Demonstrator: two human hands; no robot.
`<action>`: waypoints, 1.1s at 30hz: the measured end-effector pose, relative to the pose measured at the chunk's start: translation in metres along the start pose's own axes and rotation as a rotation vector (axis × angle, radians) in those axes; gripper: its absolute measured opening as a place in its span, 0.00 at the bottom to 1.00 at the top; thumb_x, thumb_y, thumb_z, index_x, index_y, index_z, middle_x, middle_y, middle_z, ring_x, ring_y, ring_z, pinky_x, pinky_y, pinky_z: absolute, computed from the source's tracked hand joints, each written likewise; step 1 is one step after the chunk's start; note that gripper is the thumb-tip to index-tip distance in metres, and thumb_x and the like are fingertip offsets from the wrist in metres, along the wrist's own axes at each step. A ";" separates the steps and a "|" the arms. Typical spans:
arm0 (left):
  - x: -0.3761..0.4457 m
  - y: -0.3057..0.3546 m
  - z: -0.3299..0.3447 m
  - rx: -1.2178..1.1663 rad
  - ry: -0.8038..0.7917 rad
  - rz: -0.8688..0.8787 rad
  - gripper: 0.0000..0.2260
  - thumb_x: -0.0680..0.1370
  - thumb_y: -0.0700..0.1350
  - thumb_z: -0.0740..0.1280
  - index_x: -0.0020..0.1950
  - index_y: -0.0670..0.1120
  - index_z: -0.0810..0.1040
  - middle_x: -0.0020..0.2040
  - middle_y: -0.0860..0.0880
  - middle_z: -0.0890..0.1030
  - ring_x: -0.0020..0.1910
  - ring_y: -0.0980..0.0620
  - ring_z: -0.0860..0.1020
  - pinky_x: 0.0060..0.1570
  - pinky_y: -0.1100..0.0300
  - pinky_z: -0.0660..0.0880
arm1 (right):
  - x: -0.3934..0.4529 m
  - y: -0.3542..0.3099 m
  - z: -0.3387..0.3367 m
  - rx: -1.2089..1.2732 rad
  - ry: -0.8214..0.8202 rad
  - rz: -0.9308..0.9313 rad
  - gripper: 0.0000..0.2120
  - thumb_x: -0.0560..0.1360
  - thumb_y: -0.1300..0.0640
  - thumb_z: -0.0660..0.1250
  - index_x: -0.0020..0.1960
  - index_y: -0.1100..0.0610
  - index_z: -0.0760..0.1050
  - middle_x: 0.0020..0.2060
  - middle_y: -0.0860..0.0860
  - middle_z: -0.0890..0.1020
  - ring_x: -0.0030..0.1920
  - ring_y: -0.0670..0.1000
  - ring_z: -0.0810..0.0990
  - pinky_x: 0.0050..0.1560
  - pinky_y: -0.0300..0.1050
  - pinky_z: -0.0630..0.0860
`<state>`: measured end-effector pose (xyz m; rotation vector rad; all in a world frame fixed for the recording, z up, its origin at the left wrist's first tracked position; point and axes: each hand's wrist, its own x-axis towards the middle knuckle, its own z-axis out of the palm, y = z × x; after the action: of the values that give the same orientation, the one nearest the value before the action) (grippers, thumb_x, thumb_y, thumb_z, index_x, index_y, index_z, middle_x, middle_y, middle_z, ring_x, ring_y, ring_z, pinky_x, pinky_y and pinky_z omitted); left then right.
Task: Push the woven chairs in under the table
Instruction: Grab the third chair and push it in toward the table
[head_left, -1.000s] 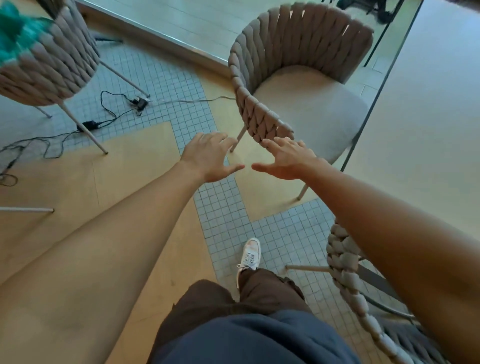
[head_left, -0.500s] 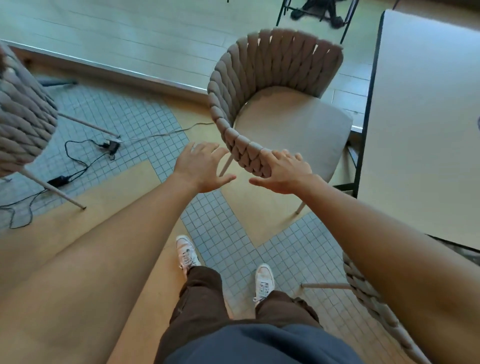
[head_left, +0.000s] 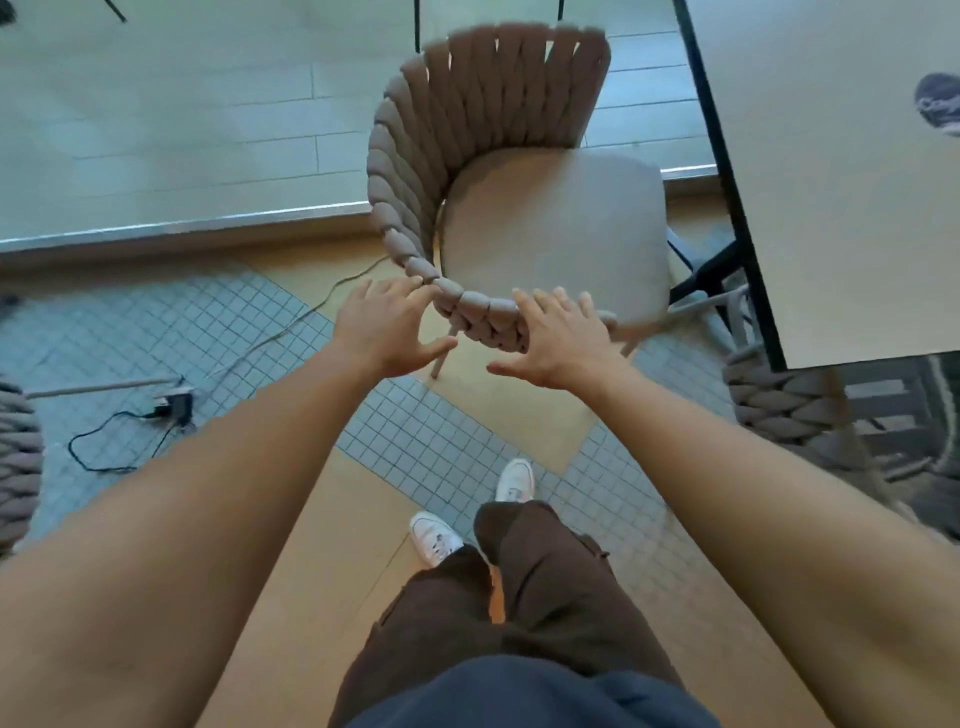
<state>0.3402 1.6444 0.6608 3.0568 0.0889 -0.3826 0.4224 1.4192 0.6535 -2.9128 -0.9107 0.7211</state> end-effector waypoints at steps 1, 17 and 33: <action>0.007 -0.007 0.001 0.006 -0.011 0.020 0.34 0.75 0.71 0.58 0.76 0.54 0.66 0.74 0.48 0.71 0.72 0.45 0.70 0.72 0.42 0.63 | 0.005 -0.005 0.002 0.001 0.004 0.008 0.53 0.69 0.24 0.65 0.82 0.50 0.51 0.79 0.54 0.62 0.80 0.59 0.53 0.78 0.65 0.47; 0.144 -0.092 0.018 0.133 -0.179 0.333 0.37 0.74 0.73 0.58 0.76 0.52 0.67 0.76 0.47 0.69 0.76 0.45 0.63 0.75 0.44 0.58 | 0.135 -0.049 0.027 0.101 -0.052 0.088 0.55 0.68 0.27 0.70 0.82 0.52 0.48 0.81 0.55 0.57 0.81 0.59 0.50 0.78 0.65 0.44; 0.251 -0.154 0.034 0.507 -0.262 0.926 0.33 0.73 0.66 0.69 0.75 0.55 0.67 0.73 0.51 0.73 0.74 0.47 0.67 0.76 0.44 0.55 | 0.201 -0.130 0.067 0.274 0.110 0.466 0.40 0.71 0.34 0.70 0.76 0.54 0.66 0.71 0.53 0.74 0.73 0.57 0.69 0.73 0.55 0.63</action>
<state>0.5648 1.8084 0.5574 2.9819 -1.5578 -0.7824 0.4693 1.6274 0.5268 -2.8902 -0.1027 0.6255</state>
